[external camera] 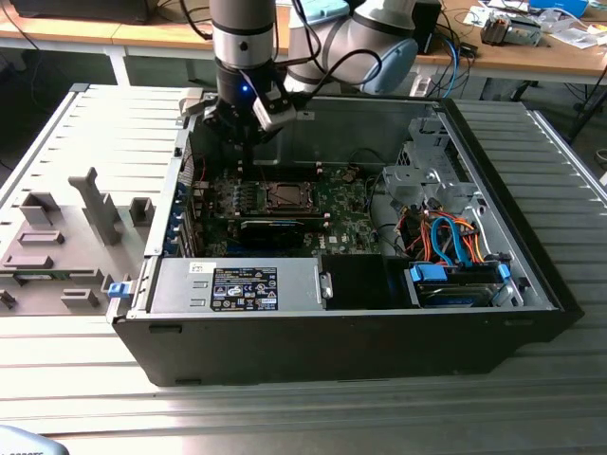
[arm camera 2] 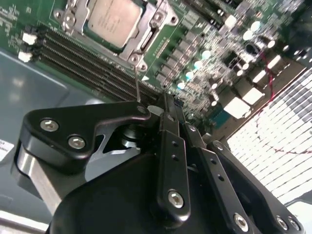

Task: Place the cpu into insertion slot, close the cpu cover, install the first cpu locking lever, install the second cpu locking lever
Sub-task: 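Install the first cpu locking lever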

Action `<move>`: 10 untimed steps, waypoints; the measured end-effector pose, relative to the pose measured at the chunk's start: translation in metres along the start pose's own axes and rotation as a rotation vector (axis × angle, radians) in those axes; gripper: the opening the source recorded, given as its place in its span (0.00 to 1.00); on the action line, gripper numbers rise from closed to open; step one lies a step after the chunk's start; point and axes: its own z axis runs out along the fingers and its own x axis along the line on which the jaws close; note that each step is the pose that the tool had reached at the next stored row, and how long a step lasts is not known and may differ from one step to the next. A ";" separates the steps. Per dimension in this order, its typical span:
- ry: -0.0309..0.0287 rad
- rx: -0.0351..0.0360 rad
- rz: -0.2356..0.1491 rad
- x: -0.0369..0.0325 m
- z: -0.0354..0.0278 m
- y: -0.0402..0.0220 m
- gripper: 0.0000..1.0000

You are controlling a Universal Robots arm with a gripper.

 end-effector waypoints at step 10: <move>0.0006 0.0005 -0.005 -0.0077 0.0016 0.0134 0.11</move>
